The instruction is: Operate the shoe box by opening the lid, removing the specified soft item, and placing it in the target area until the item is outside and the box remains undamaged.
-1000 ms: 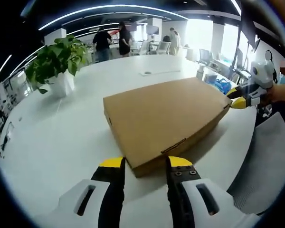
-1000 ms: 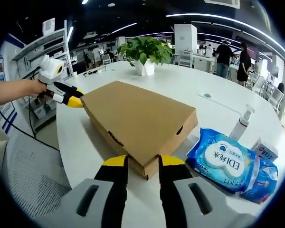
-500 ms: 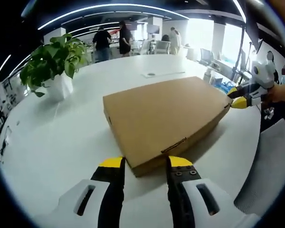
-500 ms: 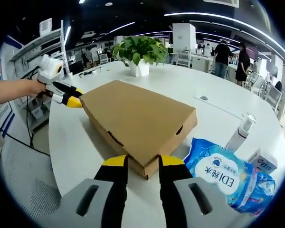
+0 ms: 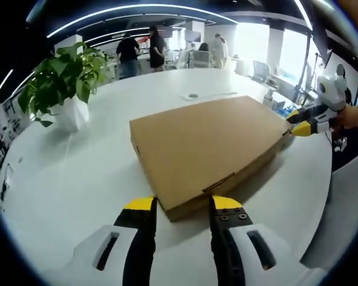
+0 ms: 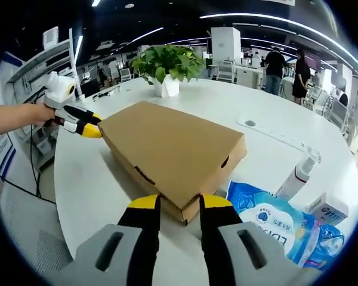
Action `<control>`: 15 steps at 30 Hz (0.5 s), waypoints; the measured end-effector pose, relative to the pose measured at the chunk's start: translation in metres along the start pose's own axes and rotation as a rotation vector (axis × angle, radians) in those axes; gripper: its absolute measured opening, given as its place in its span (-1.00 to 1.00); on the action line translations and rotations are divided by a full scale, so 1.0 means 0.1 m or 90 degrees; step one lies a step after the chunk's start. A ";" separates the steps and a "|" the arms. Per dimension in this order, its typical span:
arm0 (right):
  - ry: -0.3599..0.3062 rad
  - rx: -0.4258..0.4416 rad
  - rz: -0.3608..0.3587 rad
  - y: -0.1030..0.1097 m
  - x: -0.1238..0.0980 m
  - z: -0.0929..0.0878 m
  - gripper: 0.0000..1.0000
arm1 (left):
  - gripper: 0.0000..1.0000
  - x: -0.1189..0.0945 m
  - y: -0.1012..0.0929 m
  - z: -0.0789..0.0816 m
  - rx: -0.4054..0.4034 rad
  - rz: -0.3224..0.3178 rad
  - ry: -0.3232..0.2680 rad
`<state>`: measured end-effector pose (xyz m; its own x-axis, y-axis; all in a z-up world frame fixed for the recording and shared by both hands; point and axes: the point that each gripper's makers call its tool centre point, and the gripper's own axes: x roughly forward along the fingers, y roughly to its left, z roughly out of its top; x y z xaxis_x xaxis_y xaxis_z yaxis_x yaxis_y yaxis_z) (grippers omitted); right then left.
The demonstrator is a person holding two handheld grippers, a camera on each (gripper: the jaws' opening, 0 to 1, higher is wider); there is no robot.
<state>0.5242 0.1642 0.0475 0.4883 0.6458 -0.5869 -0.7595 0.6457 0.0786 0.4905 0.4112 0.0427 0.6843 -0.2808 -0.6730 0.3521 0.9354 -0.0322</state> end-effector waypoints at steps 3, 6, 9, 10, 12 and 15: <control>-0.001 0.000 0.000 0.00 0.00 0.00 -0.53 | -0.31 0.00 0.00 0.00 0.003 0.000 0.003; -0.004 0.005 -0.002 0.00 -0.01 -0.01 -0.56 | -0.31 -0.02 0.01 -0.01 -0.019 0.010 0.007; -0.012 -0.002 -0.013 -0.01 -0.10 -0.02 -0.53 | -0.23 -0.07 0.04 -0.01 -0.022 0.023 0.002; -0.015 0.001 -0.014 -0.02 -0.12 -0.02 -0.51 | -0.20 -0.10 0.04 -0.01 -0.023 0.025 0.000; -0.020 0.000 -0.019 -0.03 -0.19 -0.03 -0.48 | -0.15 -0.17 0.02 -0.02 -0.016 0.029 -0.004; -0.026 -0.004 -0.031 -0.05 -0.33 -0.07 -0.46 | -0.08 -0.27 -0.02 -0.03 -0.015 0.028 -0.014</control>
<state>0.5086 0.1371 0.0605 0.5417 0.6296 -0.5570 -0.7368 0.6746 0.0460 0.4699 0.4168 0.0587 0.7126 -0.2428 -0.6583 0.3064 0.9517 -0.0195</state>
